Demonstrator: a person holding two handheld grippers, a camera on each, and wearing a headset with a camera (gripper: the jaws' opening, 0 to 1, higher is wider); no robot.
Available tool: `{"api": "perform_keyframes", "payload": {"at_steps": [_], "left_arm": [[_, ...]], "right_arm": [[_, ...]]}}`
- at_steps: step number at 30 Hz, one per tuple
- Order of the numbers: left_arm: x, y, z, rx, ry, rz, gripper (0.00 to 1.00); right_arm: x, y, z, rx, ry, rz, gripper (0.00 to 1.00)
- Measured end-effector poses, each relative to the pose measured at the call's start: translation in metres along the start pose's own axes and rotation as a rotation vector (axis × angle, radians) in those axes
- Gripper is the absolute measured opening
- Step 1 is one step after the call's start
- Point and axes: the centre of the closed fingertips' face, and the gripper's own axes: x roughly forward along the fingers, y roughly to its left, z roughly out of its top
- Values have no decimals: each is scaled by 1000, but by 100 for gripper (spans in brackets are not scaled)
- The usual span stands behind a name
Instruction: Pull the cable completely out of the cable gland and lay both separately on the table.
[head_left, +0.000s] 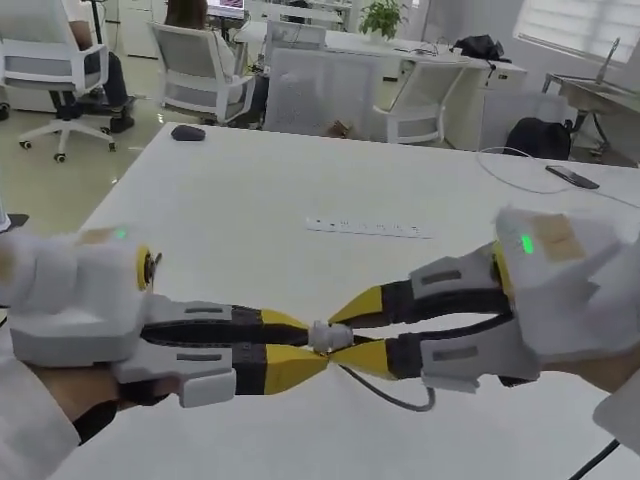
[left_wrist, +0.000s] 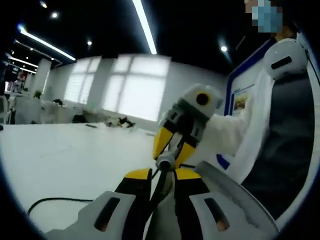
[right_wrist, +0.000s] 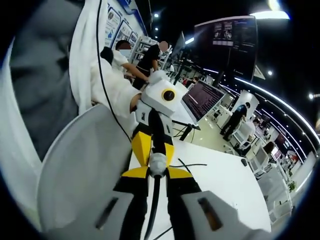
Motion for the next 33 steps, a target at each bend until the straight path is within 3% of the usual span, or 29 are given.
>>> {"api": "perform_keyframes", "payload": {"at_steps": [5, 8, 16, 21, 25, 26, 30, 31, 33], "left_arm": [[-3, -9, 12, -55, -73, -52, 17], [-6, -13, 27, -127, -158, -79, 21], [-1, -13, 21, -116, -102, -86, 19], [-1, -13, 22, -79, -115, -72, 17], [0, -17, 18, 34, -76, -70, 16], [-1, -19, 20, 38, -78, -72, 16], [-2, -18, 24, 45, -93, -65, 16], [-3, -19, 25, 57, -100, -63, 16], [-3, -19, 29, 68, -115, -63, 16]], "right_arm": [[-5, 1, 14, 6, -39, 14, 12], [-7, 3, 13, 1, -34, 22, 12], [-3, 2, 16, 6, -41, 17, 12], [-4, -1, 15, 39, -56, 17, 13], [-5, 3, 13, 86, -66, 58, 14], [-7, 4, 14, 97, -79, 65, 14], [-18, 3, 25, 300, -166, 107, 20], [-20, -1, 28, 423, -199, 115, 22], [-23, -6, 28, 597, -239, 125, 26]]}}
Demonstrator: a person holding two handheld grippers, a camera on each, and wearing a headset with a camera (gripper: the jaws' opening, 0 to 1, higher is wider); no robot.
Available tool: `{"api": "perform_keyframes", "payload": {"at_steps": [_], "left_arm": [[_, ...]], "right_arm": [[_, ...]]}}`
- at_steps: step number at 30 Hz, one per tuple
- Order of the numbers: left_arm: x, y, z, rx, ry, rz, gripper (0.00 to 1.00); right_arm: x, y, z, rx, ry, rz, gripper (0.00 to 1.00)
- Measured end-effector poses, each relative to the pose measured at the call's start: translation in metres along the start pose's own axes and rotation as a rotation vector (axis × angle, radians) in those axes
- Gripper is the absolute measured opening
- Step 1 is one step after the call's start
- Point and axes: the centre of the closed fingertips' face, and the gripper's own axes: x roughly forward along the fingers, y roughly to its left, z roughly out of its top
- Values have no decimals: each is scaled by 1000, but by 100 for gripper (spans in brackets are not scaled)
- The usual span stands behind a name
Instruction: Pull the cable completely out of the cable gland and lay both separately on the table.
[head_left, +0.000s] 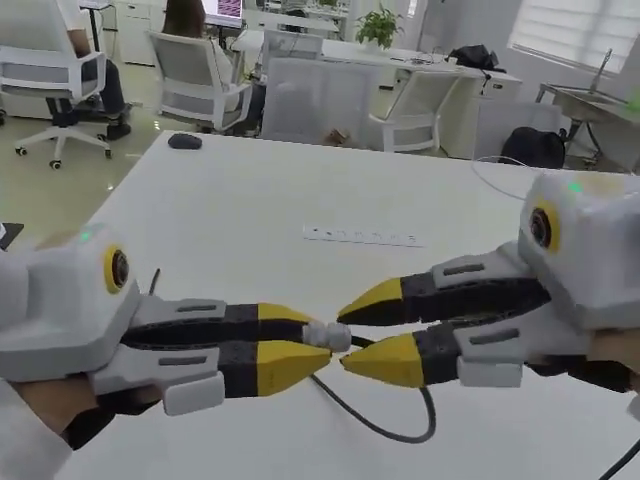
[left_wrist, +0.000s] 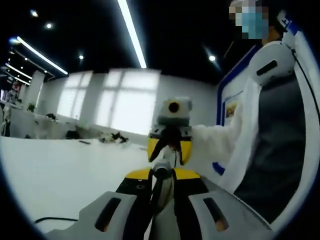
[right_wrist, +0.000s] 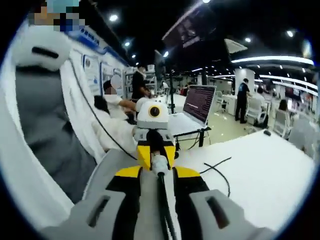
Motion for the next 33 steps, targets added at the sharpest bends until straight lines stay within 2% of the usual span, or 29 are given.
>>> {"api": "perform_keyframes", "payload": {"at_steps": [2, 5, 7, 8, 12, 17, 20, 23, 26, 33], "left_arm": [[0, 0, 2, -5, -11, 0, 16], [0, -2, 5, -3, -23, -6, 16], [0, -3, 5, -5, -24, -9, 16], [0, -4, 5, -2, -22, -12, 16], [1, -4, 3, 3, -15, -14, 16], [0, -1, 5, 4, -24, -6, 16], [-1, 1, 4, 0, -16, 0, 16], [-2, 3, 2, -23, -9, 8, 16], [-4, 6, 3, -56, -8, 14, 15], [-6, 10, -4, -165, 22, 16, 14]], "right_arm": [[-1, -2, -4, 53, -8, 0, 27], [1, -4, -5, 64, -40, -10, 19], [4, 0, -2, 140, -74, 9, 18], [5, -1, -2, 151, -76, 10, 18], [10, 3, -6, 147, -64, 25, 15], [10, 1, -4, 184, -90, 31, 13], [11, 0, -4, 186, -84, 25, 13], [12, -3, -6, 219, -83, 17, 12], [13, -5, -5, 240, -105, 12, 12], [16, -5, -10, 182, -89, -19, 11]]}}
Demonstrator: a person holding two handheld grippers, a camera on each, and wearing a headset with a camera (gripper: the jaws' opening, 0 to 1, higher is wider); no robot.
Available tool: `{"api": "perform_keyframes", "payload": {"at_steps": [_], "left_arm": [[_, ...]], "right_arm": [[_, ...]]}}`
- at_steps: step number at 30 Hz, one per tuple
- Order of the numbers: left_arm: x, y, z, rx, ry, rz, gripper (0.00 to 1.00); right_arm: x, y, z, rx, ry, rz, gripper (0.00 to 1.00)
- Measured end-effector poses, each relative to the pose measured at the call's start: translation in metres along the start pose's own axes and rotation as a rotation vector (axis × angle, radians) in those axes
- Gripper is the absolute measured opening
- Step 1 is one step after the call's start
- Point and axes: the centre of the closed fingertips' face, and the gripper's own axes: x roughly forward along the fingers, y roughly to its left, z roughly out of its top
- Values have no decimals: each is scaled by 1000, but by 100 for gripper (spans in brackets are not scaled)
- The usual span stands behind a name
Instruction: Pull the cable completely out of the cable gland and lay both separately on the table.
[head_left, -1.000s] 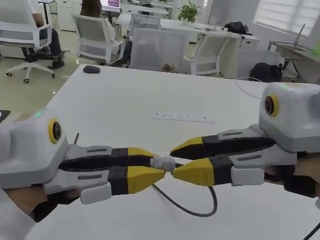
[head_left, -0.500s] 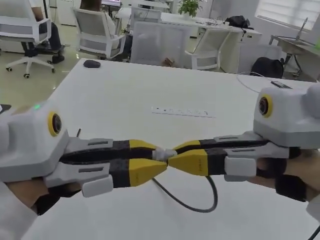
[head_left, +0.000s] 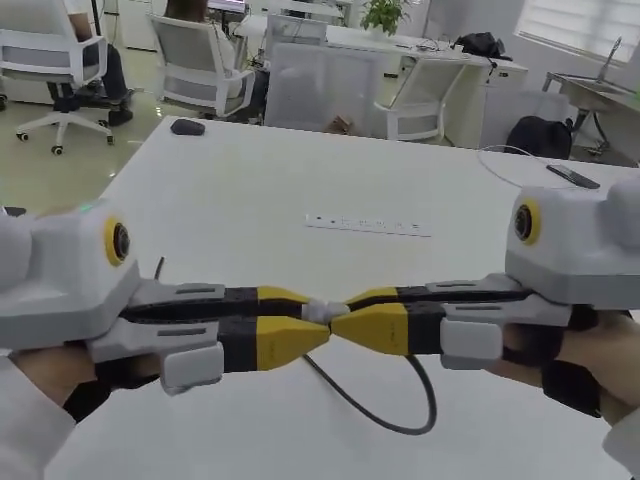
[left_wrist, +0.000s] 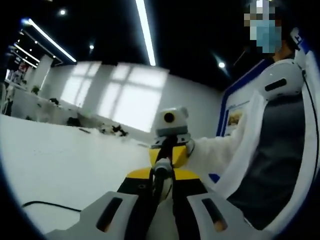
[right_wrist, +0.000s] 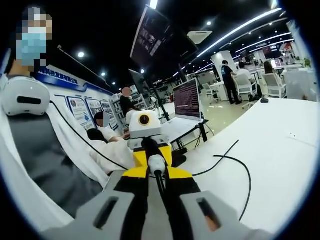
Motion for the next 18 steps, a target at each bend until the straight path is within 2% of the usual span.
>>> {"api": "perform_keyframes", "payload": {"at_steps": [4, 7, 12, 17, 18], "left_arm": [[1, 2, -5, -78, 23, -2, 13], [5, -1, -7, -132, 39, -25, 13], [7, -7, -10, -147, 59, -55, 12], [10, -9, -10, -183, 53, -79, 13], [10, -10, -10, -245, 54, -87, 13]], "right_arm": [[-1, -2, -2, -53, 16, -15, 10], [-4, 1, -5, -132, 39, -2, 10], [-6, 7, -7, -220, 66, 25, 10], [-7, 10, -4, -422, 85, 19, 11], [-7, 10, -5, -502, 98, 15, 11]]}}
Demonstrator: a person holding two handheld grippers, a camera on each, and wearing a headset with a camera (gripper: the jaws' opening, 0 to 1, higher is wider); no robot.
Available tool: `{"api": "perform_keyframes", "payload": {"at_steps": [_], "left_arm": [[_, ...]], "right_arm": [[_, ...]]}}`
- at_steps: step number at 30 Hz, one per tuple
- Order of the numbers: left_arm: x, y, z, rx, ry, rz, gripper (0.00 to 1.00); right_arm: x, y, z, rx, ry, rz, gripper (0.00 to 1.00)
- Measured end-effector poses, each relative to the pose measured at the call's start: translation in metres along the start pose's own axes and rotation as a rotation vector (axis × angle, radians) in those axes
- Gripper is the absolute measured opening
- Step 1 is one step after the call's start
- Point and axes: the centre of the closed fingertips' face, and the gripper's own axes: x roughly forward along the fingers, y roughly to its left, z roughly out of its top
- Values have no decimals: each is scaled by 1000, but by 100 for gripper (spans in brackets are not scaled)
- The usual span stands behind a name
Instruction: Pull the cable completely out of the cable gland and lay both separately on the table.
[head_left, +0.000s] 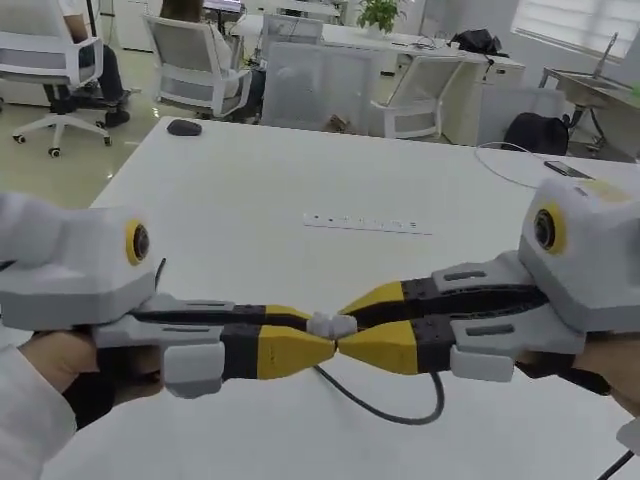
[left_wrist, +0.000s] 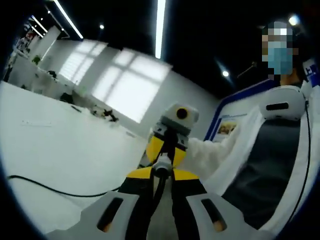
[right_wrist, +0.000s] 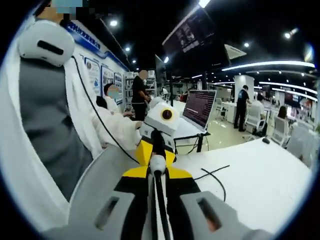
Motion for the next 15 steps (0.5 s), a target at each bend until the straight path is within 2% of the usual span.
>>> {"api": "perform_keyframes", "payload": {"at_steps": [1, 2, 8, 10, 13, 14, 15], "left_arm": [[0, 1, -1, -16, 1, -4, 13], [0, 2, -1, 1, -3, 0, 13], [-1, 0, 1, 1, -19, -3, 13], [-1, 0, 1, 18, -10, 3, 13], [-2, -1, 4, 83, -17, 14, 14], [-2, -2, 6, 118, -15, 16, 14], [-3, -1, 8, 159, -17, 27, 14]], "right_arm": [[0, 0, 0, -46, 6, 0, 11], [1, 0, -2, -57, 20, -5, 11], [1, -1, 0, -96, 0, -8, 12], [2, -1, -1, -72, 0, -1, 12], [0, -4, -1, 206, -36, 30, 14], [-2, -6, 0, 338, -69, 51, 17], [-3, -9, 3, 389, -102, 53, 24]]}}
